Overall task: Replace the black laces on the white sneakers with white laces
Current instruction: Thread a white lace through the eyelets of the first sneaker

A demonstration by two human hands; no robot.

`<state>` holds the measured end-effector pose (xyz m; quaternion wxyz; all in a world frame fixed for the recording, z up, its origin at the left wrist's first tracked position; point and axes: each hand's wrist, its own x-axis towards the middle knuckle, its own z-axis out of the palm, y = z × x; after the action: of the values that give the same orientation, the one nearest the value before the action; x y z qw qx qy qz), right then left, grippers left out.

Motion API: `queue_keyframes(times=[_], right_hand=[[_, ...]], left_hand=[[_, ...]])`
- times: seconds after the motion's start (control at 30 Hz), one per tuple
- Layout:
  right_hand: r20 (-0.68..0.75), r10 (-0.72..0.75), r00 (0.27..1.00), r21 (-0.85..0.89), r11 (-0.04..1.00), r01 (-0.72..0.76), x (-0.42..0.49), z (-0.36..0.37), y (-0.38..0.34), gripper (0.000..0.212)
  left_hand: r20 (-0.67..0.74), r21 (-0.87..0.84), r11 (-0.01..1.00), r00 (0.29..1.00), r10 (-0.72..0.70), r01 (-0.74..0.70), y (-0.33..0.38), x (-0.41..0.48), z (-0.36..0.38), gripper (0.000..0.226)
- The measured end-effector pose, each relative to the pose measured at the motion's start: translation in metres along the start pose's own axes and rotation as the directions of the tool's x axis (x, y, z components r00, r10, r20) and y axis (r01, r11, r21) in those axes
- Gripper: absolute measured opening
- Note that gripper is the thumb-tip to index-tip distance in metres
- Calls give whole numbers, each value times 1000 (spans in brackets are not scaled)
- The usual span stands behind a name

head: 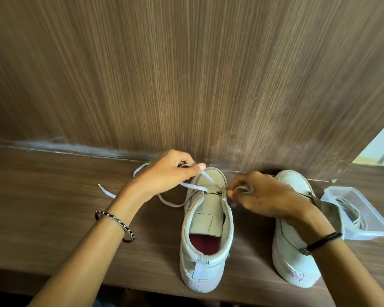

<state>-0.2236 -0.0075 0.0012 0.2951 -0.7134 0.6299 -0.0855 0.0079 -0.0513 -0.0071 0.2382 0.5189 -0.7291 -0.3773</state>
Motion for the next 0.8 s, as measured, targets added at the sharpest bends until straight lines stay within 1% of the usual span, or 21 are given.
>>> queue_keyframes(times=[0.03, 0.07, 0.1, 0.13, 0.17, 0.23, 0.3, 0.33, 0.37, 0.4, 0.43, 0.47, 0.5, 0.53, 0.57, 0.6, 0.63, 0.67, 0.73, 0.77, 0.8], right_hand=[[-13, -2, 1000, -10, 1000, 2, -1, -1, 0, 19], [-62, 3, 998, -20, 1000, -4, -1, -2, 0, 25], [-146, 25, 989, -37, 999, -31, 0, -1, 2, 24], [-257, 58, 965, -70, 994, -78, 0, -1, 3, 18], [-380, 90, 920, -119, 982, -145, 0, 1, 3, 13], [-572, 93, 815, -248, 928, -279, -2, 5, -1, 14], [-670, 37, 741, -326, 882, -339, -4, 7, -2, 15], [-689, 21, 724, -327, 883, -337, -4, 7, -2, 16], [-683, -6, 730, -332, 894, -303, -2, 6, 1, 16], [-651, -33, 758, -314, 921, -229, -1, 5, 5, 12], [-591, -45, 805, -260, 956, -137, 1, 4, 7, 9], [-495, -45, 868, -190, 980, -57, 2, 2, 8, 15], [-366, -54, 929, -134, 991, 5, 2, 1, 7, 23], [-241, -76, 968, -106, 993, 52, 2, 1, 5, 26], [-142, -105, 984, -94, 991, 92, 2, 2, 3, 26], [-85, -126, 988, -94, 989, 118, 1, 5, 2, 25], [-84, -142, 986, -110, 985, 132, 1, 8, 1, 22], [-120, -161, 980, -148, 979, 143, 3, 10, 2, 19], [-181, -191, 965, -236, 961, 146, 5, 12, 3, 16], [-199, -177, 964, -258, 958, 123, 5, 11, 4, 19], [-226, -143, 963, -271, 959, 79, 5, 10, 4, 25]], left_hand=[[-19, -49, 999, 1000, 19, -19, 5, 1, 2, 31], [-27, -94, 995, 999, 27, -29, 10, 0, 3, 26], [-27, -132, 991, 999, 26, -29, 14, -1, 4, 21], [-24, -164, 986, 999, 27, -31, 18, -1, 6, 19], [-19, -186, 982, 999, 32, -35, 19, -1, 7, 18], [-7, -203, 978, 999, 47, -47, 20, -1, 8, 19], [-9, -194, 979, 999, 53, -54, 19, -1, 7, 22], [-20, -185, 981, 998, 51, -54, 18, -2, 5, 23], [-31, -160, 986, 999, 45, -49, 14, -1, 4, 24], [-38, -112, 993, 999, 34, -38, 10, -1, 3, 25], [-33, -45, 999, 999, 18, -19, 6, -1, 1, 27], [-6, 20, 1000, 1000, -9, 9, 1, -2, -1, 27], [41, 73, 997, 998, -44, 40, -4, -3, -2, 27], [96, 107, 992, 993, -74, 64, -7, -5, -3, 25], [147, 122, 989, 984, -97, 79, -11, -7, -4, 22], [188, 113, 990, 977, -105, 85, -12, -9, -4, 19], [221, 90, 992, 970, -106, 88, -12, -12, -4, 17], [244, 64, 994, 964, -101, 88, -12, -13, -3, 16], [245, 50, 996, 966, -87, 77, -12, -13, -2, 16], [228, 62, 996, 970, -77, 65, -13, -12, 0, 15], [206, 80, 995, 976, -68, 53, -14, -10, 2, 13]])
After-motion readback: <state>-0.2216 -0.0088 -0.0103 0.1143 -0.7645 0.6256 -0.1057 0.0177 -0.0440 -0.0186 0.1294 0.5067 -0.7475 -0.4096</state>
